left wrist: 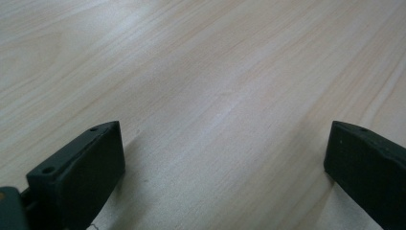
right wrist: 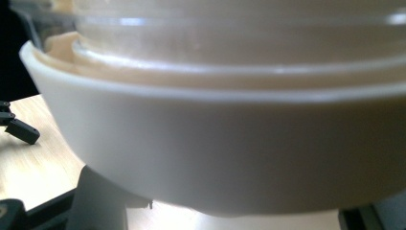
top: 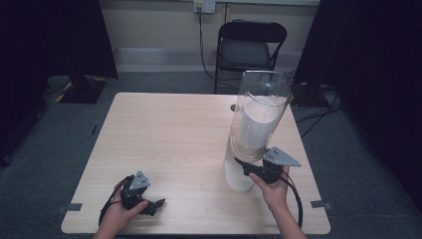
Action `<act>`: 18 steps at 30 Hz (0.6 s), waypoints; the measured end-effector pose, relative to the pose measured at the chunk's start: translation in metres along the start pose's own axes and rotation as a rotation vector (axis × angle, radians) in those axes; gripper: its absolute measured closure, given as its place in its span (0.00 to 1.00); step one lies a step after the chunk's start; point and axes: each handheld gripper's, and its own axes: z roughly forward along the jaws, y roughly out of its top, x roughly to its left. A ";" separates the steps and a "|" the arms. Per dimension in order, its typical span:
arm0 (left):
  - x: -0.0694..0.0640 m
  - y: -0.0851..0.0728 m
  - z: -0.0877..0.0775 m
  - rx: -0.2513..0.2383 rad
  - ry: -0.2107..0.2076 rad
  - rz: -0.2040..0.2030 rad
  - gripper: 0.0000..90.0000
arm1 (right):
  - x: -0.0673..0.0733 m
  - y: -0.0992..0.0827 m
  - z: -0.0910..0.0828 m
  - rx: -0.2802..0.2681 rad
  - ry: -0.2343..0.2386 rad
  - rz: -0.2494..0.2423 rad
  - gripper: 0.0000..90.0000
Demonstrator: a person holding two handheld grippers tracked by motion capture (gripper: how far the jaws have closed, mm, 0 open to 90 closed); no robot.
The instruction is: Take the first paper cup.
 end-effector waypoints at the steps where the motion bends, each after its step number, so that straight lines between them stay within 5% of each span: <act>1: 0.000 0.000 0.000 0.000 0.000 0.000 0.00 | 0.000 0.000 0.000 0.006 -0.005 0.000 0.39; 3: 0.000 0.000 0.000 0.000 0.000 -0.001 0.00 | 0.000 -0.003 0.001 0.030 -0.010 -0.008 0.40; 5: 0.000 0.000 0.000 0.000 0.000 0.000 0.00 | -0.001 -0.018 0.005 0.162 -0.020 -0.041 0.41; 6: 0.000 0.000 0.000 0.001 0.000 -0.001 0.00 | -0.003 -0.029 0.004 0.096 -0.005 -0.015 0.41; 9: 0.000 0.000 -0.001 0.000 -0.001 -0.001 0.00 | -0.003 -0.049 0.008 0.281 -0.011 -0.075 0.41; 11: 0.000 0.000 -0.001 0.000 -0.002 -0.002 0.00 | -0.008 -0.045 0.006 0.255 -0.011 -0.037 0.41; 14: 0.000 0.000 -0.001 -0.001 -0.001 -0.001 0.00 | -0.008 -0.047 0.007 0.298 0.003 -0.085 0.41; 18: 0.000 -0.001 -0.001 -0.001 -0.001 -0.001 0.00 | -0.006 -0.055 0.005 0.330 0.018 -0.075 0.41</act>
